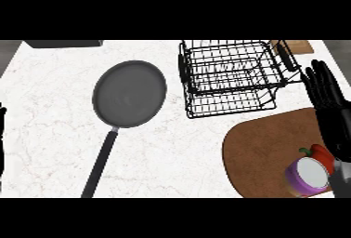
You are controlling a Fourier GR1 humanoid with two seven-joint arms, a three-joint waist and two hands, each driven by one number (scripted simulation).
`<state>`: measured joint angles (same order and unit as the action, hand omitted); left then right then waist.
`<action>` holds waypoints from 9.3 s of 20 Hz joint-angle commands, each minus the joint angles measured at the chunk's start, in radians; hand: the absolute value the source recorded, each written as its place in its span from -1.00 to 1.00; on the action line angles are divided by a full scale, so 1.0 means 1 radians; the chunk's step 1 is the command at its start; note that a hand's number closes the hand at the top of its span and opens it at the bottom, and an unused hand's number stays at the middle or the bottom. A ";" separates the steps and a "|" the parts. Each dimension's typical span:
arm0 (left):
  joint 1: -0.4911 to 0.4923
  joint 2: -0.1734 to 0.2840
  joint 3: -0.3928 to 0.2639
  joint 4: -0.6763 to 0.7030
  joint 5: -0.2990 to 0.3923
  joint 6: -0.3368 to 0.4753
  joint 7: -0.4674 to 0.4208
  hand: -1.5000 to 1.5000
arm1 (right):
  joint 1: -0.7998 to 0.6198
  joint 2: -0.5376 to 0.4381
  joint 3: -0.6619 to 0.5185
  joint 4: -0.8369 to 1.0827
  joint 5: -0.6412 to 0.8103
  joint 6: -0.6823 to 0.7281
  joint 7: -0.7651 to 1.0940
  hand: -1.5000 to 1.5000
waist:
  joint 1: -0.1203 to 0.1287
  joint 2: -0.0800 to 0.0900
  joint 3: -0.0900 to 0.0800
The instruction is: Pick the can from the cutting board and place it in the tiered basket
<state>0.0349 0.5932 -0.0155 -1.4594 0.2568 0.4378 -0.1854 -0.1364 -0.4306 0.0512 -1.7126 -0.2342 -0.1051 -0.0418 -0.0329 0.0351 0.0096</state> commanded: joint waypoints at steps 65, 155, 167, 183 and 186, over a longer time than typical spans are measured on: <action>-0.195 -0.251 -0.268 0.114 0.017 -0.353 0.077 0.00 | -0.117 -0.439 0.552 -0.101 0.436 0.276 1.529 -1.00 | 0.020 -0.040 -0.014; -0.196 -0.365 -0.136 0.088 -0.118 -0.478 0.147 0.00 | -1.036 0.048 0.068 0.899 0.452 0.374 0.269 1.00 | 0.049 -0.034 -0.010; -0.118 -0.428 -0.164 0.116 -0.168 -0.453 0.036 0.00 | -1.090 0.154 -0.115 1.030 0.245 0.460 0.580 -1.00 | 0.039 -0.038 -0.010; -0.146 -0.415 -0.127 0.109 -0.160 -0.481 0.063 0.00 | -1.068 -0.038 -0.256 0.941 0.369 0.025 0.504 -1.00 | 0.048 -0.029 -0.010; -0.154 -0.428 -0.136 0.100 -0.179 -0.452 0.095 0.00 | -0.974 -0.099 -0.336 0.917 0.323 0.007 0.414 -1.00 | 0.030 -0.033 -0.008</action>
<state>-0.1088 0.1757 -0.1455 -1.3438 0.0910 -0.0359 -0.1175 -1.1673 -0.4547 -0.2154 -0.7876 0.0976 -0.0388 0.4440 0.0054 0.0029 0.0000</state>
